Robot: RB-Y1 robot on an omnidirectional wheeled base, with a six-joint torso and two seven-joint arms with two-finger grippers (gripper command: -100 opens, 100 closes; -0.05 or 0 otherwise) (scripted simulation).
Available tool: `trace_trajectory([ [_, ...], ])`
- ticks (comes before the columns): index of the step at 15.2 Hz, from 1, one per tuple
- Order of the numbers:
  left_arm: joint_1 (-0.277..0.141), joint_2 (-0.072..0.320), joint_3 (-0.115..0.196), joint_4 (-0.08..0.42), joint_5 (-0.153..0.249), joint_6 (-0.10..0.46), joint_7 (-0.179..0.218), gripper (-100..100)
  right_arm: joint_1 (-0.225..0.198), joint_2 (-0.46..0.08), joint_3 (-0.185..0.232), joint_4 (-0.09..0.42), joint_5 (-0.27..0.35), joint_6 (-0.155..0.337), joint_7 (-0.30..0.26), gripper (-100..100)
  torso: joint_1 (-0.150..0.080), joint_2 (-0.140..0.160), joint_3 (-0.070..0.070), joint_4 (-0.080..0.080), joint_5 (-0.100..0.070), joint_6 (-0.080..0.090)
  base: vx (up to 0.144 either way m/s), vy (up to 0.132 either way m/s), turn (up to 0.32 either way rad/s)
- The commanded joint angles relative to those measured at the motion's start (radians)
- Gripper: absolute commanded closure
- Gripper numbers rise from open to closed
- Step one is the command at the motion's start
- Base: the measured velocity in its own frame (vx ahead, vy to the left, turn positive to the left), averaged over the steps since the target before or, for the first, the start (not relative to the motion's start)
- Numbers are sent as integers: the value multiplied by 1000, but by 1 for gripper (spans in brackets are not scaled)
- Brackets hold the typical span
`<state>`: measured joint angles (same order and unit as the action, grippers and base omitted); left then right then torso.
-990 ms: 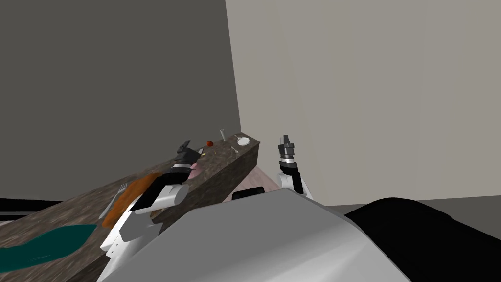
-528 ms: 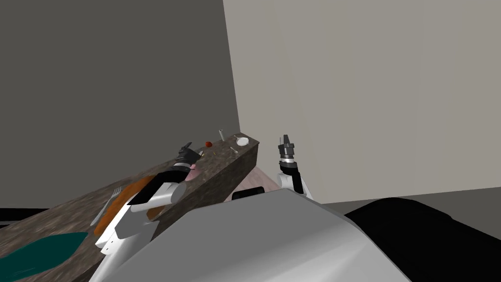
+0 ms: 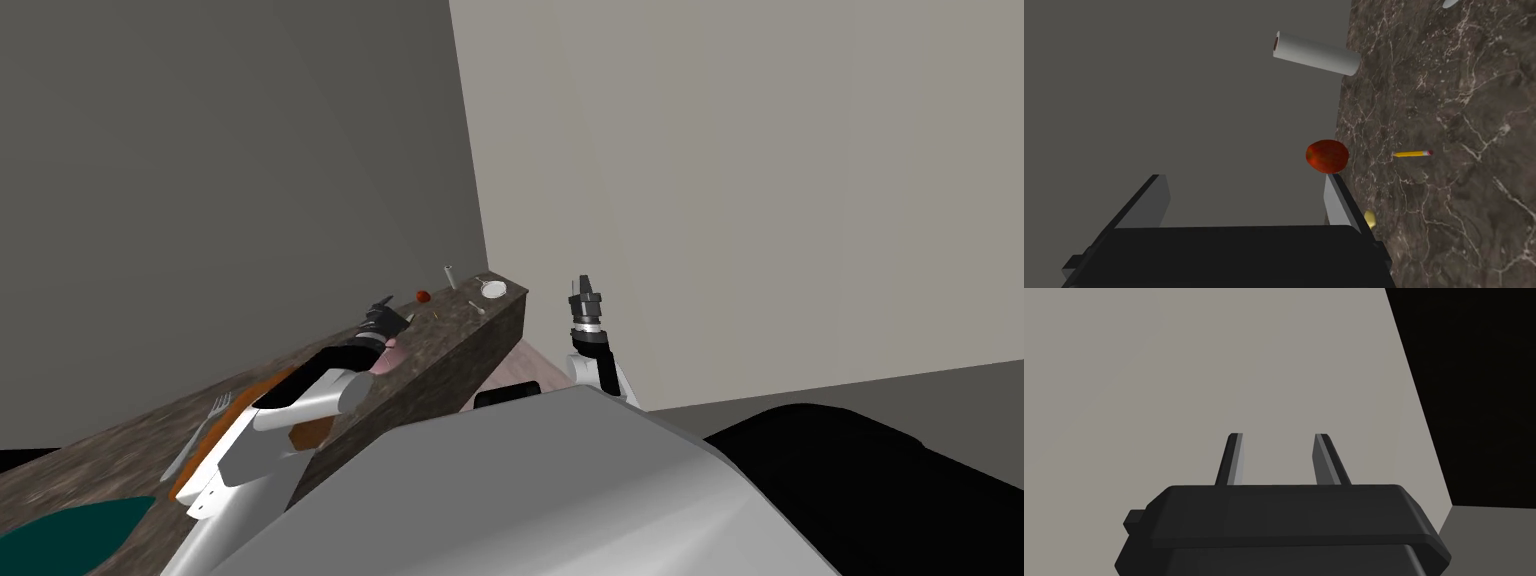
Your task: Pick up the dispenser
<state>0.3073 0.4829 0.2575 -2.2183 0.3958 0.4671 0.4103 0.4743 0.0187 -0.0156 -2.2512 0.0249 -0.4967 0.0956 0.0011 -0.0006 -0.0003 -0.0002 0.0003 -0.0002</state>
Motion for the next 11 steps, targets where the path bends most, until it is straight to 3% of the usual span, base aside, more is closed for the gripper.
trace_trajectory([
  [1, -16, 26, 17, 18, 32, 50, 23, -100, 0, 0, 0, 0, 0, 0, 0, 0, 0, 0, 0, 0, 0, 0, 2, 11, -70],
  [4, -16, 26, 17, 18, 32, 105, 23, -100, 0, 0, 0, 0, 0, 0, 0, 0, 0, 0, 0, 0, 0, 0, 3, 14, -47],
  [5, -29, 50, 33, 33, 63, 130, 44, -100, 0, 0, 0, 0, 0, 0, 0, 0, 0, 0, 0, 0, 0, 0, 4, 16, -62],
  [8, -29, 50, 33, 33, 63, 187, 44, -100, 0, 0, 0, 0, 0, 0, 0, 0, 0, 0, 0, 0, 0, 0, 3, 16, -46],
  [9, -41, 74, 50, 48, 94, 213, 66, -100, 0, 0, 0, 0, 0, 0, 0, 0, 0, 0, 0, 0, 0, 0, 1, 12, -79],
  [11, -41, 74, 50, 48, 94, 249, 66, -100, 0, 0, 0, 0, 0, 0, 0, 0, 0, 0, 0, 0, 0, 0, 2, 17, -67],
])
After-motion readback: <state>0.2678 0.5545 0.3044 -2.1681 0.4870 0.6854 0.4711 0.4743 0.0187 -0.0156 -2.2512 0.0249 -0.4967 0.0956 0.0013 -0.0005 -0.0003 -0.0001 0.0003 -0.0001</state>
